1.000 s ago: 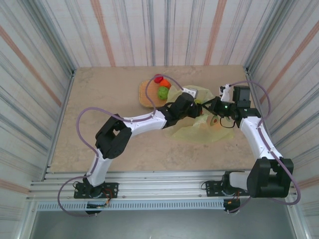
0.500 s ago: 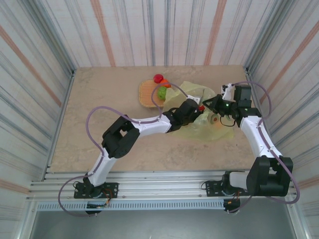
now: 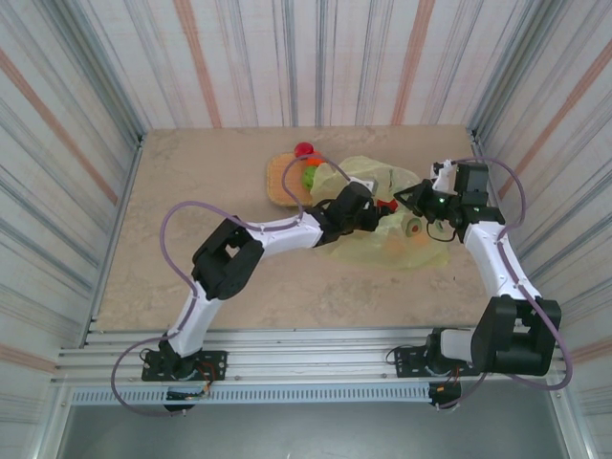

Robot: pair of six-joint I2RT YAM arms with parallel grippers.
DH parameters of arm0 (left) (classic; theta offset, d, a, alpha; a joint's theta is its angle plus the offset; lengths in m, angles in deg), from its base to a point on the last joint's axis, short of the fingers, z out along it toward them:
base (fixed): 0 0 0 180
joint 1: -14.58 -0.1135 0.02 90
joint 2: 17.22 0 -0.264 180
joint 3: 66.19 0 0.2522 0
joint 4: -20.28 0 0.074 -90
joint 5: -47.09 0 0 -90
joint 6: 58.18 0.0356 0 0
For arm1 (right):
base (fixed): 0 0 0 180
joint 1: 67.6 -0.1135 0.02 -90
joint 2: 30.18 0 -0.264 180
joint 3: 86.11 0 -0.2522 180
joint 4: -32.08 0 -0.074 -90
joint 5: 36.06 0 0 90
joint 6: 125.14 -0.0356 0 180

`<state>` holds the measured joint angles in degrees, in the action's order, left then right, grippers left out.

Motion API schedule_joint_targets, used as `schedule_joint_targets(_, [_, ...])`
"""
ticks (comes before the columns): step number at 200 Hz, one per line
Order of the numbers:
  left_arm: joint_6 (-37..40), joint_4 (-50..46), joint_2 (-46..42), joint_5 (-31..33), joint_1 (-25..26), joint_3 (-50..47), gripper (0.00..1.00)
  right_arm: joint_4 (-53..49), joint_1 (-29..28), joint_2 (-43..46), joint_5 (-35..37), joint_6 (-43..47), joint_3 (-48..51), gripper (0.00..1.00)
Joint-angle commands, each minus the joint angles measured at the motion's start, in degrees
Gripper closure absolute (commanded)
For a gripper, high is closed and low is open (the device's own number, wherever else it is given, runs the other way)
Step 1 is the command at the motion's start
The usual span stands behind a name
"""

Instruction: Place the fruits into the plastic bag

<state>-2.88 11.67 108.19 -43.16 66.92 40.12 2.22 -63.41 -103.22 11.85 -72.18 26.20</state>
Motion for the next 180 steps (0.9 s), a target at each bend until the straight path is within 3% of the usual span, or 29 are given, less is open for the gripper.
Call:
schedule_joint_targets(1, [0.9,-2.4,-4.4,-1.2,-0.5,-1.2,0.09,-0.7,0.6,-0.7,-1.2,1.2,-1.2,1.00])
schedule_joint_targets(155, [9.5,-10.4,-33.4,-2.8,-4.3,-22.3,0.13,-6.2,2.8,-0.5,5.6,6.8,-2.5,1.00])
schedule_joint_targets(180, [7.5,-12.1,-38.6,2.2,-4.5,-27.5,0.14,-6.3,3.0,-0.7,5.9,7.0,-2.7,1.00])
